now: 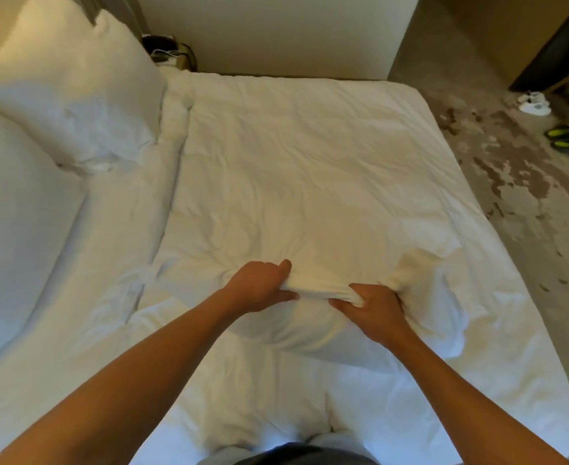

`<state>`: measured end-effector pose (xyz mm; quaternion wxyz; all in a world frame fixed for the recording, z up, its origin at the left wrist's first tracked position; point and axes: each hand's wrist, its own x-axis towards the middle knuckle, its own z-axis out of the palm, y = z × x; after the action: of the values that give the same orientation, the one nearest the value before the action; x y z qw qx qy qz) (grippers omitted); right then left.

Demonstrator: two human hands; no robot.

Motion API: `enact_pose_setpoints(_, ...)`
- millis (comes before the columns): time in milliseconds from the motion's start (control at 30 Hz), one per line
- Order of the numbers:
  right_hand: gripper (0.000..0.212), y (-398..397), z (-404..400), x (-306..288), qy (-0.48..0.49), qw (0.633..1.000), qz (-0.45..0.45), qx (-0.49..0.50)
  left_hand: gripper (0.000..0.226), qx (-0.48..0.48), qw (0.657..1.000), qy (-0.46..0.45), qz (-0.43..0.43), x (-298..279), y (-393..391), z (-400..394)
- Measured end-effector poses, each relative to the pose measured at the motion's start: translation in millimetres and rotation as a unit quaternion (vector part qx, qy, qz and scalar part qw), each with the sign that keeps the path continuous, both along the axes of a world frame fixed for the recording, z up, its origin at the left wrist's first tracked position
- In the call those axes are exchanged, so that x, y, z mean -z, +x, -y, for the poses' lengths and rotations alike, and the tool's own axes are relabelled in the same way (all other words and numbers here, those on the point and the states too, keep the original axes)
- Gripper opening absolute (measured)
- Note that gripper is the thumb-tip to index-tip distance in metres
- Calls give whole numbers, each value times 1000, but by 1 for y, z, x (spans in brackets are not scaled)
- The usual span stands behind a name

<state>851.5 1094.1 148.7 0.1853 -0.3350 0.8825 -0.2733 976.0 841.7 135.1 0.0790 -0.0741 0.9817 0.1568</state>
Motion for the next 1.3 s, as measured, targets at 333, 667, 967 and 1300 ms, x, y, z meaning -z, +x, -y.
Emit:
enact_pose_setpoints(333, 55, 41, 119, -67, 3, 988, -63, -144, 57, -164, 986, 37, -25, -100, 116, 75)
enact_pose_setpoints(667, 30, 157, 178, 15, 145, 964, -55, -218, 43, -270, 955, 91, 87, -16, 263, 82)
enact_pose_setpoints(967, 21, 208, 210, 36, 91, 977, -150, -119, 21, -295, 953, 64, 3, 10, 333, 123)
enact_pose_setpoints(1300, 19, 207, 210, 24, 3, 989, -127, -75, 27, -299, 954, 10, -13, -9, 357, 139)
